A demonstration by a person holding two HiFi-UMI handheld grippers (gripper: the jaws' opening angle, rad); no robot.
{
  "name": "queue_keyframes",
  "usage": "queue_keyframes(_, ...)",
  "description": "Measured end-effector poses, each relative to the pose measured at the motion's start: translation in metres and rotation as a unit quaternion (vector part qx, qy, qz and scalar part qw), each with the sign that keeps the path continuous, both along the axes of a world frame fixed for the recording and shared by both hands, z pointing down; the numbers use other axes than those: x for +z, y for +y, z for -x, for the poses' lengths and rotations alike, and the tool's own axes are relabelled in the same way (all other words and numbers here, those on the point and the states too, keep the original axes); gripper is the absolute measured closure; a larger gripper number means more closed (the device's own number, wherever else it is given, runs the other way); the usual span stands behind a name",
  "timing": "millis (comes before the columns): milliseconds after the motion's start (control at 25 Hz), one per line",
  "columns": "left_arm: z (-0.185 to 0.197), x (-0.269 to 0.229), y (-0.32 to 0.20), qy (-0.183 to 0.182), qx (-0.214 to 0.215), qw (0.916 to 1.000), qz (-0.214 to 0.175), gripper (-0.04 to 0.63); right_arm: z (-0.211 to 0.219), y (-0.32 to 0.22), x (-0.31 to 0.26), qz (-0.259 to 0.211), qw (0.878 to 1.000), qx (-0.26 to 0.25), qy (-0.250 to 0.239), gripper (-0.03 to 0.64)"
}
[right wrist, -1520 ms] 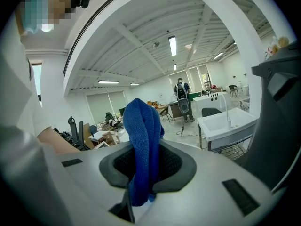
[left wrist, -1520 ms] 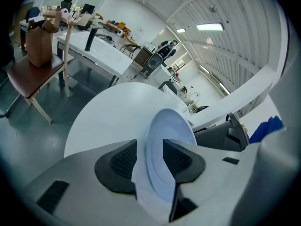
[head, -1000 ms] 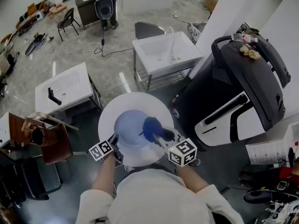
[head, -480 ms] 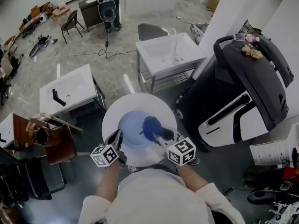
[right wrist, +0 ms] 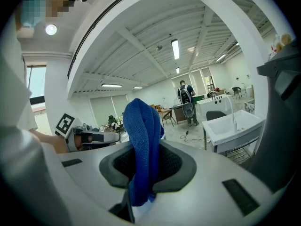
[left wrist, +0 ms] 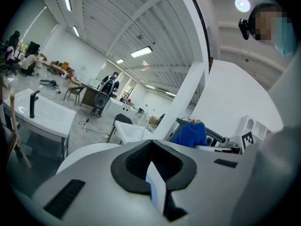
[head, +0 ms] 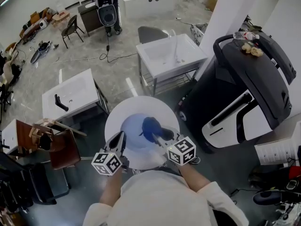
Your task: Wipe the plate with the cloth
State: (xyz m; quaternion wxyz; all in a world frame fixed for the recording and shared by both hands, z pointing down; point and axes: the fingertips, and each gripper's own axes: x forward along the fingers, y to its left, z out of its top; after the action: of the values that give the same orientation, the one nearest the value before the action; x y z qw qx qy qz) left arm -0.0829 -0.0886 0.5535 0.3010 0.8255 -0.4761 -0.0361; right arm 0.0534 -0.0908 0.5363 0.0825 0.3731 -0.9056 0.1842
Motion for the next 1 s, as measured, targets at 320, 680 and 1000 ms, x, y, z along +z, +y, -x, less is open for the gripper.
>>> queue_keyframes(320,0.0,-0.022,0.011,-0.008,0.001,0.9998,-0.02,0.563,-0.001,-0.001,-0.003,-0.004,1.0,-0.002,0.0,0.523)
queue_keyframes(680,-0.006,-0.038,0.018,-0.032,0.016,0.9985,-0.04,0.563,-0.005,0.0,-0.006,-0.005,1.0,-0.002,0.0,0.523)
queue_keyframes(1000,-0.011,-0.041,0.025,-0.044,0.018,0.9978,-0.047,0.563,-0.006,0.002,-0.004,-0.005,1.0,-0.005,0.004,0.523)
